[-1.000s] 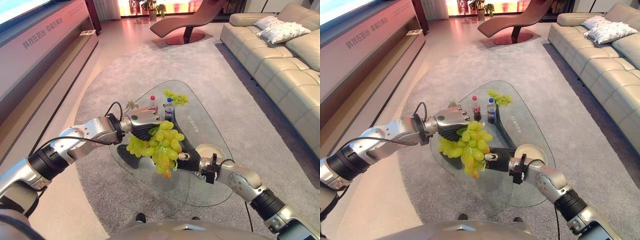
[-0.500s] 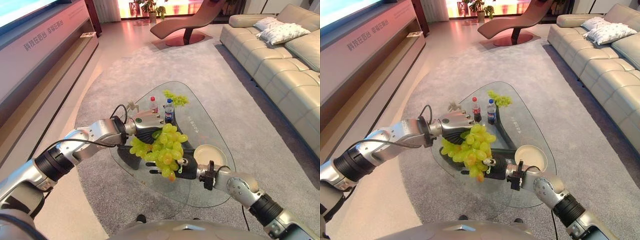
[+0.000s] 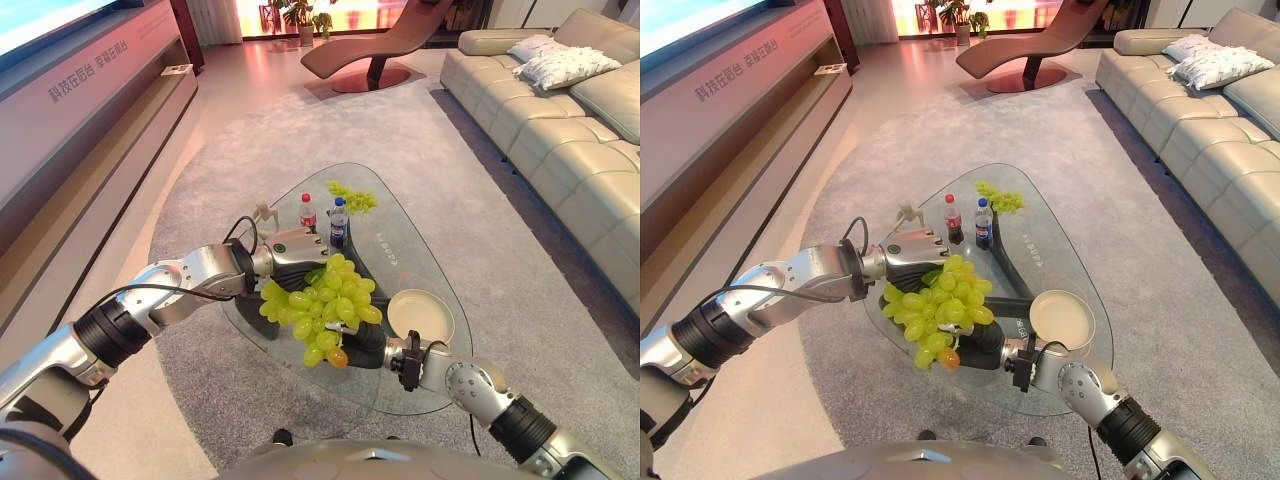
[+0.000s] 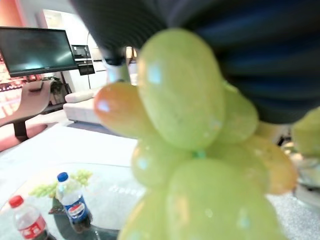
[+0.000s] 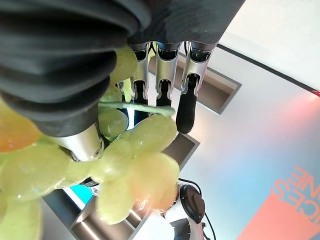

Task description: Pick up fruits into the plate

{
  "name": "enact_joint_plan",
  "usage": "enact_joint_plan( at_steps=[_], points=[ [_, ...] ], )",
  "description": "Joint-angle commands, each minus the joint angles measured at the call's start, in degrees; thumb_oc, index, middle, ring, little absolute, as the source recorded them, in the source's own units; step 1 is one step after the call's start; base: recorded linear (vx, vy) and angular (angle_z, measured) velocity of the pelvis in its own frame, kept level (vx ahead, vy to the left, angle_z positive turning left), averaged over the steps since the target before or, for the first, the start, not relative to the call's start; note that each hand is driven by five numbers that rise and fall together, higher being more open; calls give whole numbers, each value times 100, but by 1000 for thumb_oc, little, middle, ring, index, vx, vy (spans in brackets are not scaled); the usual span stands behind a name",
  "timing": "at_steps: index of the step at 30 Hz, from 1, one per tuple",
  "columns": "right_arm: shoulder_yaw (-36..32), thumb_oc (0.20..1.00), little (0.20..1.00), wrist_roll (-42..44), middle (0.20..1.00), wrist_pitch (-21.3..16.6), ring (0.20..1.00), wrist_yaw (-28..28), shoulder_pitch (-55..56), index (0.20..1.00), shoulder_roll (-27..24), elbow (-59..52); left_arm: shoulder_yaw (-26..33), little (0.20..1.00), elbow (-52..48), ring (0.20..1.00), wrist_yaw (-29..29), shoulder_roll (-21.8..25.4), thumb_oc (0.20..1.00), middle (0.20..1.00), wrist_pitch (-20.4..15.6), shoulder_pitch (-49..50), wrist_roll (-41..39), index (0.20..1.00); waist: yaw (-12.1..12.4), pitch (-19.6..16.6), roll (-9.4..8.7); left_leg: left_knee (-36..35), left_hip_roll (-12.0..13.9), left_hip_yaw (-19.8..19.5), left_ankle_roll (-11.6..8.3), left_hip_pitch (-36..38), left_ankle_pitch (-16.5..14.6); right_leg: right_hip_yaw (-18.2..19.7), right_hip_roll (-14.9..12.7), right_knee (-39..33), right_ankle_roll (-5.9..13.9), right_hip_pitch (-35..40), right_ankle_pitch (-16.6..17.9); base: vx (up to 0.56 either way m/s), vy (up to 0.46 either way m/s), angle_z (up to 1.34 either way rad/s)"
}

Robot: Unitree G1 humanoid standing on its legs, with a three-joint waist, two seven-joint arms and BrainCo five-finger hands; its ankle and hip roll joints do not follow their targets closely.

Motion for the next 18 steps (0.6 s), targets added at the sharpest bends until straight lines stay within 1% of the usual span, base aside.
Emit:
enact_joint_plan(
  at_steps=[1,12,15,17,18],
  points=[
    [-84,200,200,453,200,-237,200,63,-378,200,339,-685,-62,200,107,200,149,-46,200,200,-42,-468,35,200,50,150,-168,44,-210,36,148,488,-1160,-339,-96,116,186,327,-666,0,0,0],
    [-112,200,200,491,200,-258,200,35,-322,200,361,-633,-26,200,104,200,123,-57,200,200,-39,-453,12,200,46,134,-172,44,-199,55,140,487,-1159,-339,-100,94,198,327,-642,0,0,0],
    [-143,200,200,389,200,-296,200,3,-303,200,371,-599,13,200,115,200,141,-80,200,200,-9,-392,39,200,46,124,-172,44,-194,54,136,480,-1155,-330,-99,89,201,314,-631,0,0,0],
    [-171,200,200,172,200,-378,200,-16,-297,200,352,-571,37,200,146,200,148,-88,200,200,30,-365,16,200,43,127,-175,44,-191,55,135,475,-1154,-327,-98,84,200,310,-627,0,0,0],
    [-178,200,200,92,200,-410,200,-25,-295,200,339,-565,50,357,151,357,146,-93,357,357,52,-350,13,357,42,129,-177,44,-190,56,135,475,-1154,-324,-98,83,200,309,-626,0,0,0]
  ],
)
